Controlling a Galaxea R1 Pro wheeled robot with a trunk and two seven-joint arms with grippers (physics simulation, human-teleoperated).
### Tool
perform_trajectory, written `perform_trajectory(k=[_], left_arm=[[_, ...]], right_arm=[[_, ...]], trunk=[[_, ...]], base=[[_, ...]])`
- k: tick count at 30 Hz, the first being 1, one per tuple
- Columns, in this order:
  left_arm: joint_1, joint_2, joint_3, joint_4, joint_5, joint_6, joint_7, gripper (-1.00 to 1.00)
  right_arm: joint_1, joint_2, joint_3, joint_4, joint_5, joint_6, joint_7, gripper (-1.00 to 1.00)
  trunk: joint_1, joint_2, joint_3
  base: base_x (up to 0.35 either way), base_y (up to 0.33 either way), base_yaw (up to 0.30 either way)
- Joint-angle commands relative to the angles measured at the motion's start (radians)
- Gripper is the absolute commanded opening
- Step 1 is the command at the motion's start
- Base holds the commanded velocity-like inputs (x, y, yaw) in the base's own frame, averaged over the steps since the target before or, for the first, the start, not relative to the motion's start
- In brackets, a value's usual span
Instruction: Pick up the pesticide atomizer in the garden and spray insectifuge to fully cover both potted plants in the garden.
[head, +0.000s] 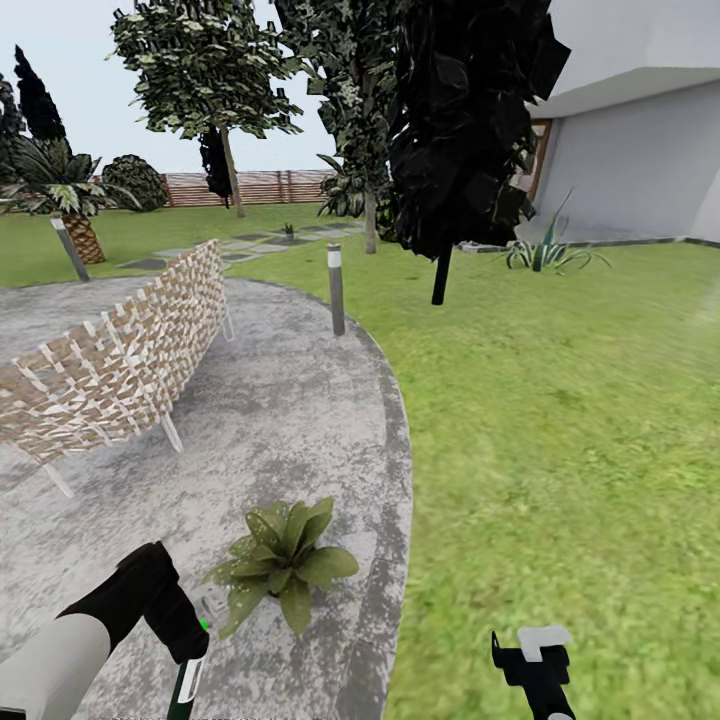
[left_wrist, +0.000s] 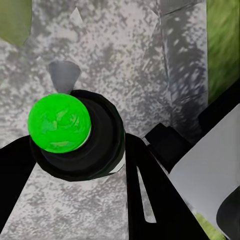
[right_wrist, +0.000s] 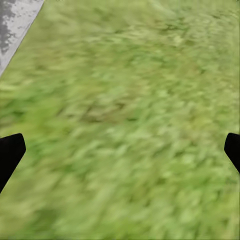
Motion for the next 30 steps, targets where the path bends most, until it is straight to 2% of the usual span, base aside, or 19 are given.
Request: perform_trajectory(k=[1, 8, 19, 30], left_arm=[[0.001, 0.001, -0.004, -0.001, -0.001, 0.009, -0.005, -1.0], [0.009, 0.005, -0.006, 0.001, -0.001, 0.008, 0.003, -1.0], [0.01, 0.005, -0.006, 0.01, 0.0, 0.008, 0.009, -1.0], [0.01, 0.005, 0.001, 0.005, 0.0, 0.007, 0.011, -1.0]], right_arm=[[-0.001, 0.0, -0.005, 0.002, 0.011, -0.003, -0.005, 1.0], [-0.001, 0.0, -0.005, 0.002, 0.011, -0.003, -0.004, 1.0], [-0.001, 0.001, -0.005, 0.002, 0.011, -0.003, -0.004, 1.0], [-0.001, 0.0, -0.005, 0.002, 0.011, -0.004, -0.004, 1.0]], trunk=[[0.0, 0.0, -0.001], [0.0, 0.0, -0.001], [0.0, 0.0, -0.001], [0.0, 0.0, -0.001]], base=[[-0.001, -0.085, 0.078], [0.0, -0.014, 0.059], [0.008, -0.003, 0.264], [0.181, -0.189, 0.048]])
